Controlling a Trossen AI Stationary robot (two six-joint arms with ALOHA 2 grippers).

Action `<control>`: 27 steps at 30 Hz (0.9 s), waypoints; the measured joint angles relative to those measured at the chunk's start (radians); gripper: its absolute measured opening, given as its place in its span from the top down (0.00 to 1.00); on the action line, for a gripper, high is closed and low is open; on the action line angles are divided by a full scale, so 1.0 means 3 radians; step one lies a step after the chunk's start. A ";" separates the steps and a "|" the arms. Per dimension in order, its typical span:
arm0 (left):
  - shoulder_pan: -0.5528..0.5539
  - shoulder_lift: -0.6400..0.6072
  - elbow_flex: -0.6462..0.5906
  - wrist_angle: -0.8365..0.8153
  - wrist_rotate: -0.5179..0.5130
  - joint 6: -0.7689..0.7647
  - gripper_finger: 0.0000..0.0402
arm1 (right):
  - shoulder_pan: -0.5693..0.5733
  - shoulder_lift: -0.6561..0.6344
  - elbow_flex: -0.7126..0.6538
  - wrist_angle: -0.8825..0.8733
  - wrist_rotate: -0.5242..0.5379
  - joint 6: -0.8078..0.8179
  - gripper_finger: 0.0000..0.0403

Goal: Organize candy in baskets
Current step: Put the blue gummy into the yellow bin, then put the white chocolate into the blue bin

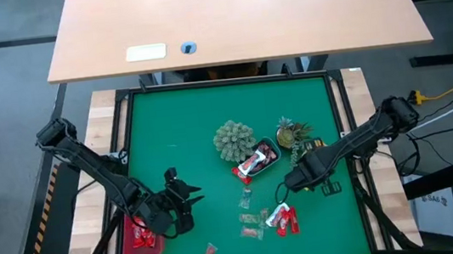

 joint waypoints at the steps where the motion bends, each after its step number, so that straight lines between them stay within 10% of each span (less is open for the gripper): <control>1: 0.0001 -0.0001 0.0000 0.0000 0.0000 0.0001 0.73 | -0.0001 0.0000 -0.0050 0.0010 0.0002 -0.0010 0.99; 11: 0.0001 -0.0001 0.0000 -0.0002 0.0013 -0.0013 0.73 | -0.0001 0.0005 -0.0204 0.0032 0.0031 0.0077 0.97; 27: 0.0001 -0.0003 0.0000 -0.0002 0.0013 -0.0014 0.73 | -0.0001 0.0006 -0.0197 0.0025 0.0108 0.0090 0.58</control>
